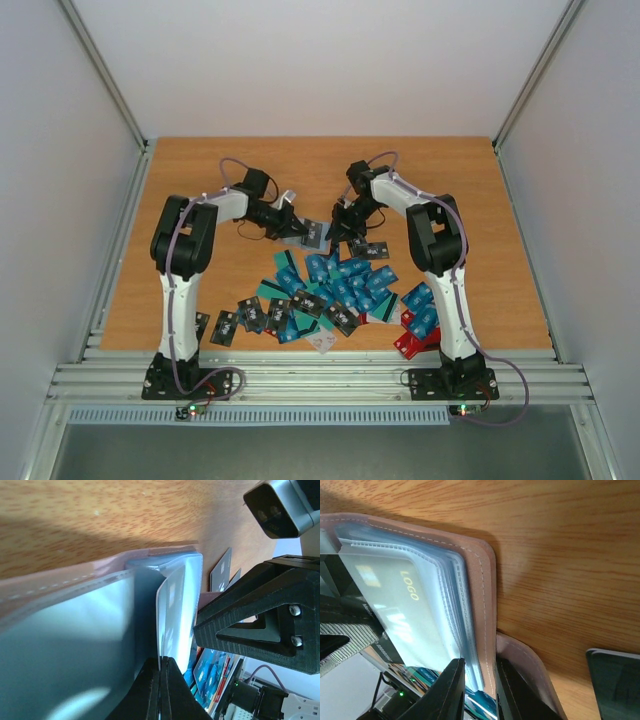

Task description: Put the credit cards into the card holder

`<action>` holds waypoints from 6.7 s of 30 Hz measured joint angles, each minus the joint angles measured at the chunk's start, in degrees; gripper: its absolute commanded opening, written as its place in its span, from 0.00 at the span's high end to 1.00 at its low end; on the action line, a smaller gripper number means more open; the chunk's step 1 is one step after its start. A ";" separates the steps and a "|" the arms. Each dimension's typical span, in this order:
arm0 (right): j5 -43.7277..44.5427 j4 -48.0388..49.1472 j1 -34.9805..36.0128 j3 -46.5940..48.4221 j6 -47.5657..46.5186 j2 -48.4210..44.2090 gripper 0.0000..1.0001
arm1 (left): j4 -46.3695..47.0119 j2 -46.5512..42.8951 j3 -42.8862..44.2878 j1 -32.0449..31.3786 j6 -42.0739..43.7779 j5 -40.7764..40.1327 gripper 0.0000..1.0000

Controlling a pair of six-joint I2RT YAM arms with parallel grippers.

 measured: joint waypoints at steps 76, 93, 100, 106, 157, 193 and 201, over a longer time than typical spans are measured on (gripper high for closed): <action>1.27 -3.76 0.22 14.80 1.14 6.16 0.64 | -21.90 1.64 16.85 -5.38 4.33 -21.03 0.22; -3.80 -2.64 0.24 15.98 3.89 5.03 0.64 | -26.05 -2.05 15.67 -3.45 8.09 -24.83 0.74; -5.86 -1.68 0.26 16.44 5.01 5.35 0.65 | -25.97 -2.03 14.40 -2.58 8.00 -24.85 0.91; -6.45 -1.62 0.33 17.22 5.05 6.99 0.66 | -25.73 -0.90 14.40 -2.56 8.02 -24.79 0.97; -9.35 -2.99 3.63 20.70 1.07 11.39 0.67 | -29.83 4.83 18.60 -2.34 9.27 -23.10 1.00; -3.52 -6.10 1.75 20.70 -4.09 9.11 0.67 | -26.25 2.32 17.35 -2.89 7.72 -23.63 1.00; -3.34 -6.01 1.81 20.72 -4.09 9.92 0.67 | -26.16 2.69 17.35 -2.89 7.96 -23.41 1.00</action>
